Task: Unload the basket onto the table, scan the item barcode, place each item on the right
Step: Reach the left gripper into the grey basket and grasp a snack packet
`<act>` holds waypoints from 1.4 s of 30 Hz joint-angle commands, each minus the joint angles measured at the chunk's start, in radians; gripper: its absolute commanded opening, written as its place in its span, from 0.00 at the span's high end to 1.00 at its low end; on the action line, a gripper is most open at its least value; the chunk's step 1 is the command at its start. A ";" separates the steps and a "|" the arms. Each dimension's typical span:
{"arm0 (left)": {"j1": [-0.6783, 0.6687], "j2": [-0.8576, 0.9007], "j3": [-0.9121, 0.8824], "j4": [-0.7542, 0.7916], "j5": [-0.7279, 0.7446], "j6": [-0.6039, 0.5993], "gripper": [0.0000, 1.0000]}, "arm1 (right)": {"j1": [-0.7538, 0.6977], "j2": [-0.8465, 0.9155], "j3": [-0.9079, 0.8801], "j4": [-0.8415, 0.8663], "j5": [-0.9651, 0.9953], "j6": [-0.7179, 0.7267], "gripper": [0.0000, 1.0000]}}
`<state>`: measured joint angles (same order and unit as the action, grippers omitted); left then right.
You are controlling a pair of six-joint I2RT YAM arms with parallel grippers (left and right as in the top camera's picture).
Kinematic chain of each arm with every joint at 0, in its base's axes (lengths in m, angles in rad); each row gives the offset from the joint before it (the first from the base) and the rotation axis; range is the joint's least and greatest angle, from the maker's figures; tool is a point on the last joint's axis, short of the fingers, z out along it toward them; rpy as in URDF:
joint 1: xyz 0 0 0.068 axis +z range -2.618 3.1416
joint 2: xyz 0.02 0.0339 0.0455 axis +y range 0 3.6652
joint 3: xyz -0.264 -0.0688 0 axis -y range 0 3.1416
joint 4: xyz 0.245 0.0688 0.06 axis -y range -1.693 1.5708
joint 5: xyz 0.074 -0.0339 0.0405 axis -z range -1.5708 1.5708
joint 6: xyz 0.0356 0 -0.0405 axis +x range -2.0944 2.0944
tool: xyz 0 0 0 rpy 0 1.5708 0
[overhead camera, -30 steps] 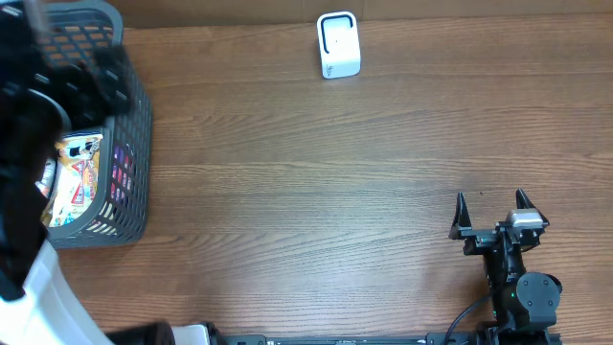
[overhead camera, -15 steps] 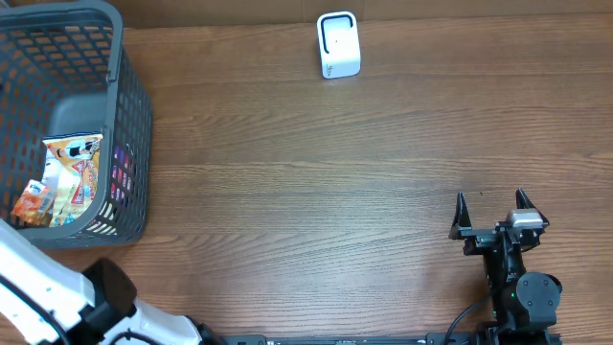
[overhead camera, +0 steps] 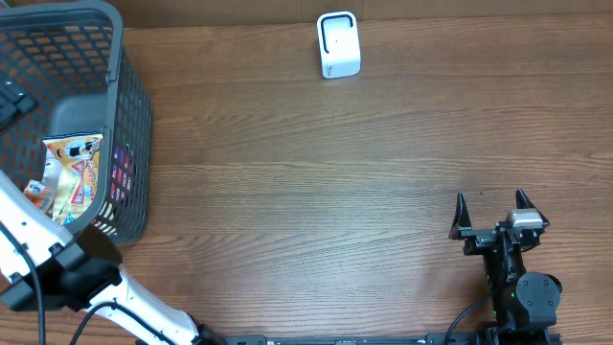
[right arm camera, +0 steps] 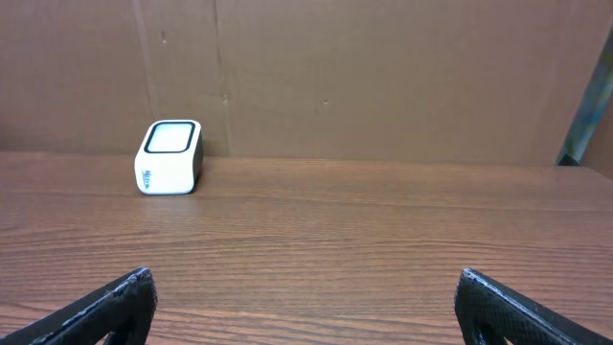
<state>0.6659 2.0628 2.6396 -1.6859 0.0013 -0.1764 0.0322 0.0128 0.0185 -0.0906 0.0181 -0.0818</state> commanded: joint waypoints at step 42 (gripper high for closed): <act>-0.054 0.056 -0.819 0.406 0.010 0.154 0.26 | -0.005 -0.010 -0.010 0.006 0.006 0.002 0.00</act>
<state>0.6167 2.1136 1.8462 -1.2881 0.0013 -0.0360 0.0322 0.0128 0.0185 -0.0898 0.0181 -0.0822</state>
